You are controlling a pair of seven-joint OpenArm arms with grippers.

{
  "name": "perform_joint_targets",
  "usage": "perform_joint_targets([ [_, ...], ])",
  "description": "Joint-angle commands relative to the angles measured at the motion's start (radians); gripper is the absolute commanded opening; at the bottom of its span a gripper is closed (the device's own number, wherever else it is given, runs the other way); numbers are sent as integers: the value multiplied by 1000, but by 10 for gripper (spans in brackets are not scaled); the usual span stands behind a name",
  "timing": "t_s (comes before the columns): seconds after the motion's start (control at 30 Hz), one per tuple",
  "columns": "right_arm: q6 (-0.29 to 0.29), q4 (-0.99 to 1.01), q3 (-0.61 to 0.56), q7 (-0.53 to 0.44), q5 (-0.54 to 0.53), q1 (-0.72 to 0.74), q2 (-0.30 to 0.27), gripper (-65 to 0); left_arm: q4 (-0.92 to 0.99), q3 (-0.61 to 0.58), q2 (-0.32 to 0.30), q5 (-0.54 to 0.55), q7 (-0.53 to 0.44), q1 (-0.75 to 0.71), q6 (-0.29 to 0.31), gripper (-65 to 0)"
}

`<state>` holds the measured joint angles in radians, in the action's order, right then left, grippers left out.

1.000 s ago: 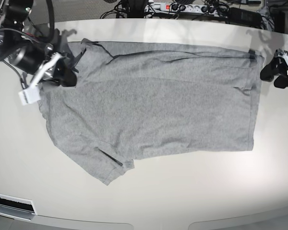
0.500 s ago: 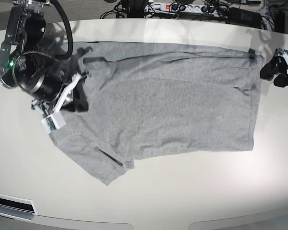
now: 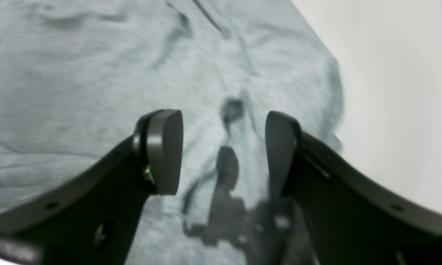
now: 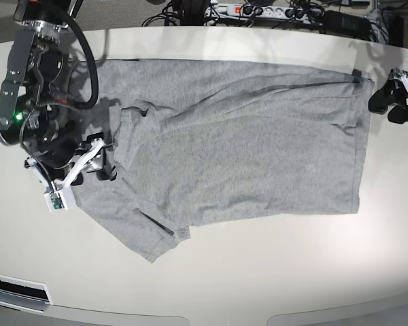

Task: Layout the t-shirt on the table in an organized manner, then fold the t-shirt properly
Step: 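Move the right gripper to the sleeve and grasp it, then grasp the shirt's collar-side corners with both grippers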

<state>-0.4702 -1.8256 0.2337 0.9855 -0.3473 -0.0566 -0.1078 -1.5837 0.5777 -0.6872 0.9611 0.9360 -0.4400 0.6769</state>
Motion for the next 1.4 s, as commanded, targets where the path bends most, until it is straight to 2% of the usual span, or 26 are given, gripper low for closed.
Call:
perform_joint_targets([
  [0.0, 3, -18, 4, 2, -16, 26, -12, -275, -12, 11, -25, 16, -15, 3, 3, -245],
  [0.07, 1, -20, 3, 61, -28, 38, -26, -294, -12, 11, -25, 17, -15, 3, -7, -245],
  [0.13, -27, -20, 4, 117, -88, 37, -49, -363, -12, 11, -25, 16, -15, 3, -31, -245],
  [0.23, -92, -20, 4, 249, -230, 28, -91, -461, -12, 11, -25, 15, -10, 3, -18, -245],
  [0.33, -112, -20, 4, 317, -340, -1, -132, -462, -12, 11, -24, 16, 8, 3, -16, -245],
  [0.4, -117, -20, 13, 321, -360, -31, -151, -469, -12, 12, -24, 15, 11, 3, -18, -245],
  [0.47, -132, -20, 45, 320, -389, -67, -159, -508, -12, 12, -24, 16, 11, 3, -35, -247],
  [0.53, -167, -20, 94, 318, -467, -111, -158, -530, -12, 12, -24, 16, 8, 3, -42, -248],
  [0.63, -221, -21, 173, 319, -596, -181, -158, -531, -12, 11, -24, 5, 9, 3, -12, -248],
  [0.73, -228, -20, 229, 318, -663, -246, -158, -534, -12, 11, -24, -6, 8, 3, 11, -248],
  [0.77, -228, -20, 236, 318, -666, -262, -156, -554, -12, 11, -23, -6, 7, 3, 11, -252],
  [0.8, -228, -20, 238, 317, -661, -277, -156, -599, -12, 11, -21, -6, 2, 3, 11, -276],
  [0.83, -228, -20, 238, 315, -646, -289, -155, -650, -12, 11, -16, -6, -5, 3, 11, -331],
  [0.87, -228, -20, 237, 308, -629, -299, -155, -650, -12, 11, -8, -7, -19, 3, 11, -418],
  [0.93, -228, -20, 227, 260, -571, -315, -155, -650, -12, 11, 18, -6, -23, 6, 14, -647],
  [1.03, -228, -20, 185, 179, -452, -315, -153, -650, -13, 9, 59, -7, -23, 6, 21, -650],
  [1.13, -228, -20, 101, 82, -298, -314, -153, -650, -13, -26, 67, -27, -23, 6, 21, -650],
  [1.23, -228, -20, 17, 15, -131, -315, -154, -650, -13, -90, 67, -144, -98, 11, 21, -650],
  [1.27, -217, -20, -3, -12, -88, -315, -156, -650, -13, -117, 67, -193, -130, 17, 21, -650],
  [1.37, -123, -20, -42, -67, 34, -315, -156, -650, -13, -208, 67, -313, -172, 45, 21, -650],
])
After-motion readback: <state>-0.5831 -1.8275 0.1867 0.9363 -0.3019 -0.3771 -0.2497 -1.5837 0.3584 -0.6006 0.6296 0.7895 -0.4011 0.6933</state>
